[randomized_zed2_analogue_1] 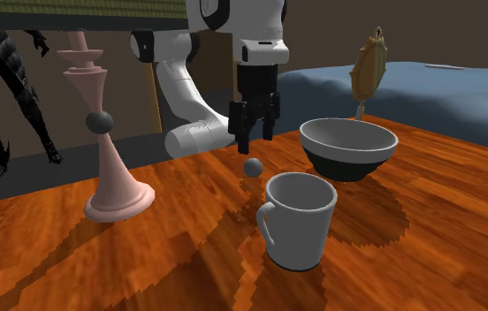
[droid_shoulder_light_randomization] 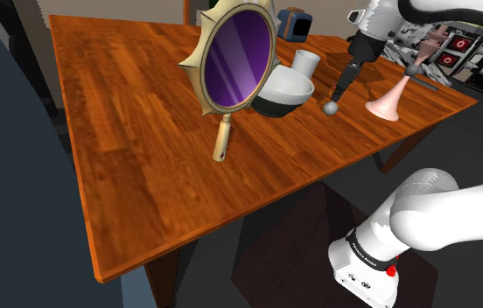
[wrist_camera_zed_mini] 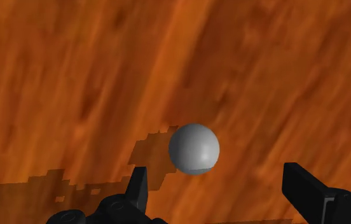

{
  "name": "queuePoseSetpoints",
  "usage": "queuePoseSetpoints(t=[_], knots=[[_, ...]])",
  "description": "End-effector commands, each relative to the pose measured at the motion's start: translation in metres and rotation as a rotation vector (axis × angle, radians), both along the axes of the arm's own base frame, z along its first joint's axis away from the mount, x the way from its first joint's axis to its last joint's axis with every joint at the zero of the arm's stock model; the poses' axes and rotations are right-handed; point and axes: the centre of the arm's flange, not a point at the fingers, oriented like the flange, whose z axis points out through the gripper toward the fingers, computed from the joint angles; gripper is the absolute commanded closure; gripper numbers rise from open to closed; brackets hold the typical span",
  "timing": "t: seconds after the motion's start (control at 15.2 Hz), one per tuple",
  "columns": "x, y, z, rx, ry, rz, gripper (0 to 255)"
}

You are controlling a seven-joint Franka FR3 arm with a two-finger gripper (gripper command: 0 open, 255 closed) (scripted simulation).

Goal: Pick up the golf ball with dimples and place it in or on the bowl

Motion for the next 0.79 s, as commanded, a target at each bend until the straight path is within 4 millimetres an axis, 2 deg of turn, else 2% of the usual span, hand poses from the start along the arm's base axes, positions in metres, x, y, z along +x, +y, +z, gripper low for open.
queuePoseSetpoints(t=[0.0, 0.4, 0.73], knots=[[0.003, -0.004, -0.009, -0.013, -0.005, 0.012, 0], [0.004, -0.005, -0.044, -0.013, -0.005, 0.012, 0], [0.004, -0.005, -0.044, -0.013, -0.005, 0.012, 0]])
